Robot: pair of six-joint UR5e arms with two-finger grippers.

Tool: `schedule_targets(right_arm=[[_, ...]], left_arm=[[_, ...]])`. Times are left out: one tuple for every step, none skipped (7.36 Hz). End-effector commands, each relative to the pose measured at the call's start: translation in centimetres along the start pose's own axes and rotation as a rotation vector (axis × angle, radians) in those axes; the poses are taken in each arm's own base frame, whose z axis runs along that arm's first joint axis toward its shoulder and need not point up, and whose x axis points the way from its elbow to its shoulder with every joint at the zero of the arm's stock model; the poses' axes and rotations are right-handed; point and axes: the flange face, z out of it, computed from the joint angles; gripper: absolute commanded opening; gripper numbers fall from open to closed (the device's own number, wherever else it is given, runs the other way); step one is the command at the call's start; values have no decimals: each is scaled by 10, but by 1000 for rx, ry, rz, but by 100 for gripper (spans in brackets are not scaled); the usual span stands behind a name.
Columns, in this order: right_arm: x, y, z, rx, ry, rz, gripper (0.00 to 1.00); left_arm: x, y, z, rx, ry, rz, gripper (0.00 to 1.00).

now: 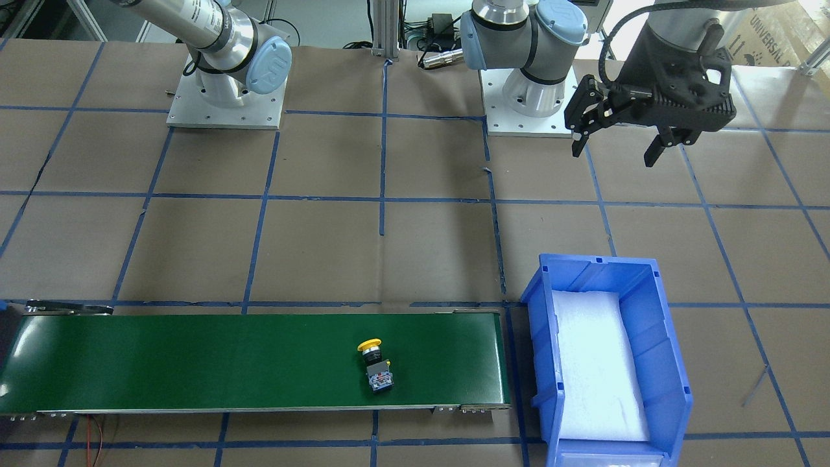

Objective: Transport two buttons from left to right
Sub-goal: 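Lower the red-capped button into the bin and open the right gripper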

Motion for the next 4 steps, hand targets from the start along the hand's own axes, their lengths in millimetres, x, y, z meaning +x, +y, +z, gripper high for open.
schedule_targets(right_arm=[[19, -13, 34, -27, -22, 3, 8], [19, -15, 43, -71, 5, 1, 8], [22, -19, 59, -84, -5, 0, 8], [25, -25, 76, -92, -10, -1, 8]], left_arm=[[0, 0, 1, -5, 0, 0, 100], [0, 0, 2, -6, 2, 0, 100], [1, 2, 6, -12, 5, 0, 100], [3, 8, 11, -17, 10, 0, 100]])
